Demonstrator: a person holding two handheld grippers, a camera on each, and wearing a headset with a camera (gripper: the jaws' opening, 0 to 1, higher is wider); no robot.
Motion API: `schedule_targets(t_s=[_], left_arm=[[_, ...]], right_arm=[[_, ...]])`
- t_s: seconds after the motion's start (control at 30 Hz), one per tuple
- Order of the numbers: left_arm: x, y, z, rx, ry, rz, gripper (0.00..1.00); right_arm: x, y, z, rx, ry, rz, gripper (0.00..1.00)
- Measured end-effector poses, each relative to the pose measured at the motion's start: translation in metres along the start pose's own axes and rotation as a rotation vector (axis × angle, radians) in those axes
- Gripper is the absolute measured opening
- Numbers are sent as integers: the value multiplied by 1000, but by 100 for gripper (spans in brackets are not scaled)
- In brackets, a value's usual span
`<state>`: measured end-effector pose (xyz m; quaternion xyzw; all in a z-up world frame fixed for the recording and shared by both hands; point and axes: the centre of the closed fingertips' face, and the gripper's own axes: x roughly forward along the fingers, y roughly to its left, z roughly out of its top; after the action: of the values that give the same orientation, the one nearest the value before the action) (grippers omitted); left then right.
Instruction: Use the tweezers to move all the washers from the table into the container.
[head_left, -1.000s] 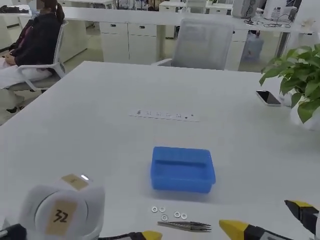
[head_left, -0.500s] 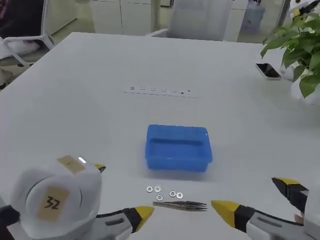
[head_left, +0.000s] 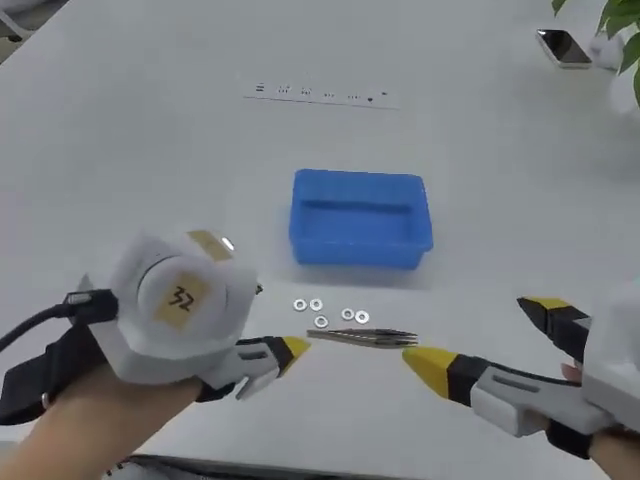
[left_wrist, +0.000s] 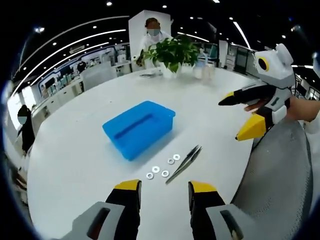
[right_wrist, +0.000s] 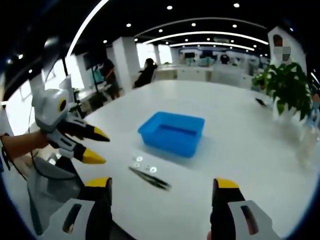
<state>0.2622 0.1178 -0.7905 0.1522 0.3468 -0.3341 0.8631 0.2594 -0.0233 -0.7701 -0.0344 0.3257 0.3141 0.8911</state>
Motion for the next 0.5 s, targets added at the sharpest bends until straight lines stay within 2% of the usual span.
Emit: schedule_targets(t_s=[0.1, 0.2, 0.33, 0.5], left_arm=[[11, -2, -1, 10, 9, -26, 32], [24, -7, -6, 26, 33, -68, 29], [37, -13, -12, 32, 52, -111, 28], [52, -14, -18, 102, 94, -134, 23]], right_arm=[[3, 1, -3, 2, 14, 7, 80], [6, 2, -5, 12, 20, 17, 80], [9, 2, -7, 15, 34, 25, 80], [11, 4, -10, 26, 43, 39, 80]])
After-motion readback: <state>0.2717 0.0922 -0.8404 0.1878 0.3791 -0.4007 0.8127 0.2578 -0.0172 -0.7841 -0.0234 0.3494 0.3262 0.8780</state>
